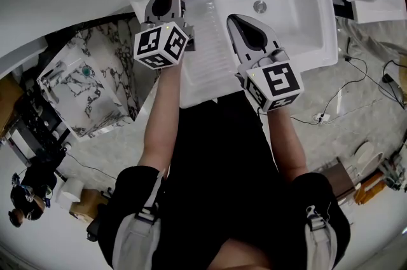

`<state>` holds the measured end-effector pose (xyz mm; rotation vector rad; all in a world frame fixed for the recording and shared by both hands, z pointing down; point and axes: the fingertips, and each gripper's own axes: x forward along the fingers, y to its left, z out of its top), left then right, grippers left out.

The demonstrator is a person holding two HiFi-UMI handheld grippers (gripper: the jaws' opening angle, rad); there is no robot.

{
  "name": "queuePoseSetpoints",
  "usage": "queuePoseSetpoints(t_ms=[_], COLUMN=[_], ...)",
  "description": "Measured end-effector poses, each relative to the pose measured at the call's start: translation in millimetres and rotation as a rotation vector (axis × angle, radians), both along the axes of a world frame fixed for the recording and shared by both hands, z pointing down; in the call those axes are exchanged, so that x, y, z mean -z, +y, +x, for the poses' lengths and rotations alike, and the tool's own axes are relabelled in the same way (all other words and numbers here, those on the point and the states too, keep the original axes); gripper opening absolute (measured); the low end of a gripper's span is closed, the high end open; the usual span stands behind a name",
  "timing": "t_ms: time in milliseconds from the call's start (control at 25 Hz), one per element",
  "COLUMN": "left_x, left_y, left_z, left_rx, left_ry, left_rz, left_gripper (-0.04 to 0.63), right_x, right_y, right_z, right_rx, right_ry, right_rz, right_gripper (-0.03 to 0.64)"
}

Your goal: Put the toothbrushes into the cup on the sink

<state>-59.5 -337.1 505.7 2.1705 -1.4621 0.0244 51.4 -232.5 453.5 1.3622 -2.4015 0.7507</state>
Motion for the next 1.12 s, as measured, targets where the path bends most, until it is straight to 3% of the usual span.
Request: queuePoseSetpoints(t_ms=[320,760,1120], left_x=[-6.7,28.0,57.8], left_y=[2.4,21.5,72.2], left_z=[5.1,-6.3,-5.2], left_rx=[-0.033,0.024,0.060], left_ry=[-0.022,-0.036,-0.043], left_rz=[-0.019,0.013,0.031], left_gripper=[0.130,0.137,0.133], right_x=[0.6,30.8,46.6], right_y=[9.5,22.8,39.6], right_z=[6.9,4.3,2.7], right_rx=[-0.014,0.024,0.095], right_ry=[0.008,-0.014,-0.042], right_rz=[0.000,0.065,0.122], right_gripper=[0.031,0.031,0.031])
